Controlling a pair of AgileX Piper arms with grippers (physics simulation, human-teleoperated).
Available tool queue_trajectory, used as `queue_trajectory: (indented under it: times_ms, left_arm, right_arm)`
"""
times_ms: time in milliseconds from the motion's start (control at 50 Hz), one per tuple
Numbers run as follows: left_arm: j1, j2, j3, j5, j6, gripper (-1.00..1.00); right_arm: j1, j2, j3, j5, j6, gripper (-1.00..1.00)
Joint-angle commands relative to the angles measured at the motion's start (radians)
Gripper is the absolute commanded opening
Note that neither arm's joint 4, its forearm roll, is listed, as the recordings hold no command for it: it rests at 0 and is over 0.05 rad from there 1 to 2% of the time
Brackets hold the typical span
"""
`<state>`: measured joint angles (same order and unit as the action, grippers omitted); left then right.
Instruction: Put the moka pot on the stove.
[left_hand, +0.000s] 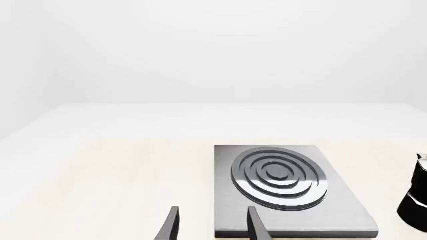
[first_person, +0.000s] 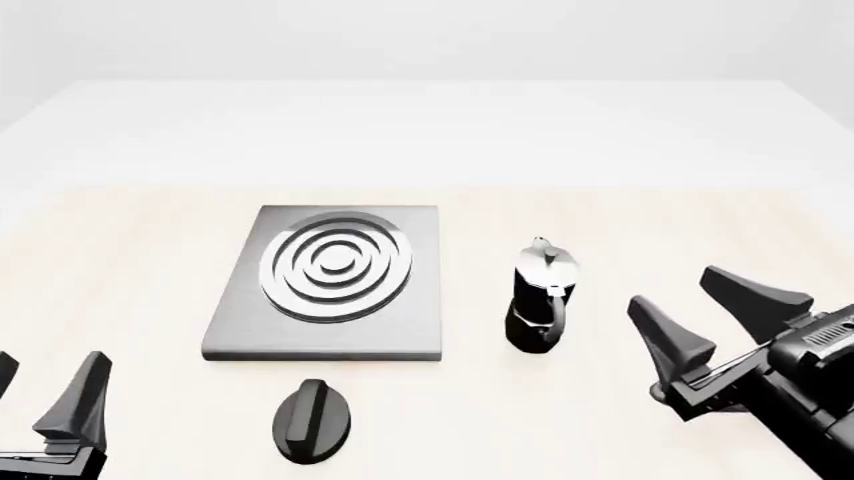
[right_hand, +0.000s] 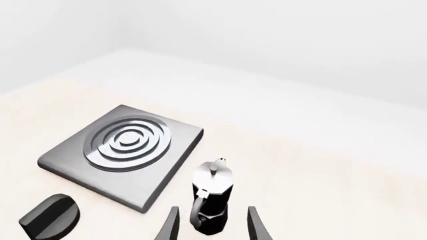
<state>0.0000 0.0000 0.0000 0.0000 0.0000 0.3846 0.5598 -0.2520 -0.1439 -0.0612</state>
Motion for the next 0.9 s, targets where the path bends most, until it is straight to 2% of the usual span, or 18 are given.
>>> queue_trajectory:
  times_ms: [20, 680, 900]
  left_arm:
    - [0.0, 0.0, 0.0, 0.0, 0.0, 1.0]
    - [0.0, 0.0, 0.0, 0.0, 0.0, 1.0]
    - [0.0, 0.0, 0.0, 0.0, 0.0, 1.0]
  right_arm:
    - [0.017, 0.09, 0.017, -0.077, 0.01, 1.0]
    - [0.016, 0.272, 0.057, -0.244, 0.039, 1.0]
    - [0.022, 0.367, 0.065, -0.34, 0.049, 1.0]
